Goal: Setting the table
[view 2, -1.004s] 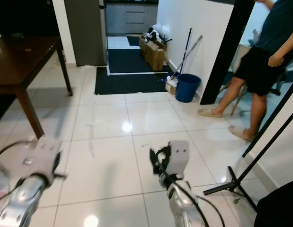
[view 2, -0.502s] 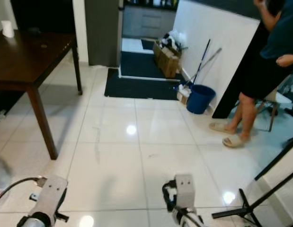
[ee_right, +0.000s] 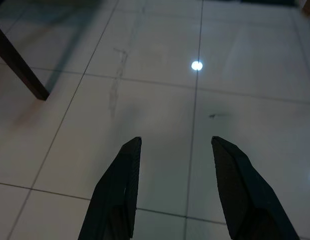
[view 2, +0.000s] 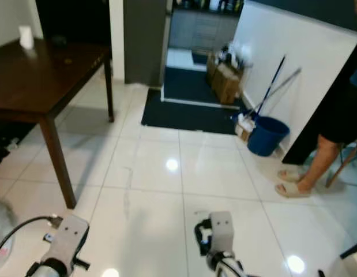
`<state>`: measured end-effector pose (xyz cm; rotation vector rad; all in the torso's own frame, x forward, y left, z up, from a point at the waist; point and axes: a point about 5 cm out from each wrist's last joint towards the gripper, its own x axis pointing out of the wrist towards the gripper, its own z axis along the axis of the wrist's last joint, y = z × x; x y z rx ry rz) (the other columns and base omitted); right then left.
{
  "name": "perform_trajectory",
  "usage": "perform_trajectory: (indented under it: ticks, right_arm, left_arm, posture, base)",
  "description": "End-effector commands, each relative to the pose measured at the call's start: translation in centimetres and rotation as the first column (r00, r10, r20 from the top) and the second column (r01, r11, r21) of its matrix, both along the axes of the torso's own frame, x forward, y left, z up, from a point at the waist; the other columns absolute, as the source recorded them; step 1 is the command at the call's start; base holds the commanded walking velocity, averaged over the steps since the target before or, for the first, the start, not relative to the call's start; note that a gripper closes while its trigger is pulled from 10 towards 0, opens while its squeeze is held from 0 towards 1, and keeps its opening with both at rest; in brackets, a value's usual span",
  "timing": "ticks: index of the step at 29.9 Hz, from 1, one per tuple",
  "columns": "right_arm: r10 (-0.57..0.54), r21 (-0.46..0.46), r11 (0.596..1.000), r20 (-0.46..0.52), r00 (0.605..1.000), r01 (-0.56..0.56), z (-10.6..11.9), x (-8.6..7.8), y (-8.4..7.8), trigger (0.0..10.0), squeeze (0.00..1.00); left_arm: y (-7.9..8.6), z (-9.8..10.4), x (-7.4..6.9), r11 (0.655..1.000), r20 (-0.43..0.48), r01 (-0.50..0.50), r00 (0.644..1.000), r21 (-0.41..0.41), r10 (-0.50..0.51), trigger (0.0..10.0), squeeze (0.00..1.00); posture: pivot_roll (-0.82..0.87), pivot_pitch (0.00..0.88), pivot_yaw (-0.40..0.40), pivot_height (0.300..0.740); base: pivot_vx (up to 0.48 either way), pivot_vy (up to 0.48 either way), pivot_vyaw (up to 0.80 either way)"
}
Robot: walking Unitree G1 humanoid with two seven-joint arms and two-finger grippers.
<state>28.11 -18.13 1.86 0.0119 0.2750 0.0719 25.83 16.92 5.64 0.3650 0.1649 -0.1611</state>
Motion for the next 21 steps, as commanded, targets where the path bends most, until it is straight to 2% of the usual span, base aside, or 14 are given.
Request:
perform_trajectory:
  ticks: [1,5,6,8,12,16,21]
  right_arm:
    - [-0.036,-0.007,0.999,-0.025,0.999,0.036,-0.7,-0.7,-1.1,10.0,0.00]
    - [0.002,-0.012,1.000,-0.014,1.000,-0.002,-0.7,-0.7,-0.3,10.0,0.00]
    - [0.022,-0.009,1.000,-0.005,1.000,-0.022,-0.6,-0.5,0.1,10.0,0.00]
    - [0.028,-0.006,1.000,-0.002,1.000,-0.028,-0.5,-0.4,0.3,10.0,0.00]
    - [0.076,0.023,0.997,0.044,0.996,-0.077,0.5,0.6,1.8,10.0,0.00]
    - [0.117,0.064,0.990,0.112,0.987,-0.125,1.9,1.4,3.3,10.0,0.00]
    - [0.132,0.096,0.984,0.162,0.978,-0.149,2.9,1.5,4.2,10.0,0.00]
  left_arm:
    - [-0.6,-0.5,-0.1,0.999,-0.016,0.029,0.999,0.014,-0.029,10.0,0.00]
    - [0.0,-0.9,-0.4,1.000,-0.027,0.002,1.000,0.016,-0.001,10.0,0.00]
    - [0.8,-1.0,-0.4,0.998,-0.035,-0.059,0.998,-0.009,0.059,10.0,0.00]
    - [1.2,-1.0,-0.4,0.996,-0.036,-0.085,0.996,-0.017,0.084,10.0,0.00]
    - [2.9,-1.0,-0.4,0.987,-0.017,-0.162,0.987,-0.005,0.162,10.0,0.00]
    - [3.1,-0.4,0.1,0.984,0.016,-0.176,0.984,-0.018,0.176,10.0,0.00]
    - [2.5,0.4,0.9,0.984,0.049,-0.170,0.984,-0.050,0.172,10.0,0.00]
  posture:
    - [0.08,0.036,0.011,0.740]
    - [0.08,0.035,0.009,0.740]
    - [0.09,0.035,0.004,0.740]
    - [0.09,0.035,0.004,0.740]
    - [0.11,0.037,-0.008,0.740]
    - [0.11,0.037,-0.008,0.740]
    - [0.10,0.037,-0.002,0.740]
  base:
    - [0.480,0.000,0.00]
    - [0.480,0.000,0.00]
    - [0.480,0.000,0.00]
    - [0.480,0.000,0.00]
    - [0.480,0.000,0.00]
    - [0.480,0.000,0.00]
    - [0.480,0.000,0.00]
